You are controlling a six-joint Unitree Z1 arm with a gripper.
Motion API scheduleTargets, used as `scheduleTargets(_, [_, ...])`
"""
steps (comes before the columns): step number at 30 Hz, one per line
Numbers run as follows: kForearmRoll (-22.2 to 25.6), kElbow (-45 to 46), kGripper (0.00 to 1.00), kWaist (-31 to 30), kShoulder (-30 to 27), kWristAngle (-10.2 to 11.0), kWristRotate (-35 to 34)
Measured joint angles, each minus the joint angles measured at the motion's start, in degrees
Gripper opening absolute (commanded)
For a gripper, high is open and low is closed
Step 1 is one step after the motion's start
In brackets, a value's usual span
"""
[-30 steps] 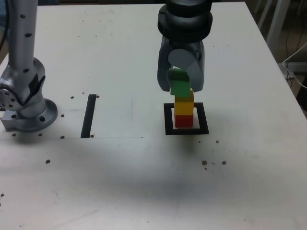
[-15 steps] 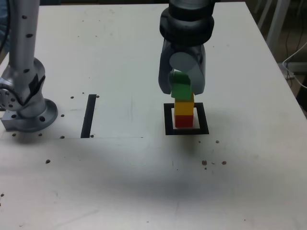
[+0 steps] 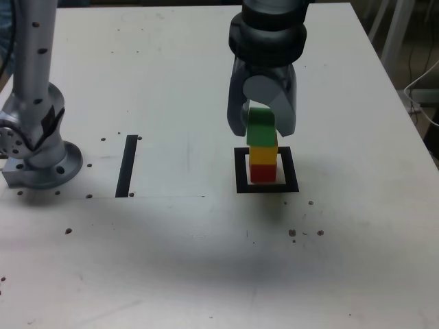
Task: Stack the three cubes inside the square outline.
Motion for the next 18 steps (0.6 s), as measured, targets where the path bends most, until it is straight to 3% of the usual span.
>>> scheduleTargets(3, [0.00,0.23,0.99,0.01,0.13,-0.01,0.18])
scheduleTargets(18, [-0.01,0.35,0.99,0.25,0.28,0.11,0.21])
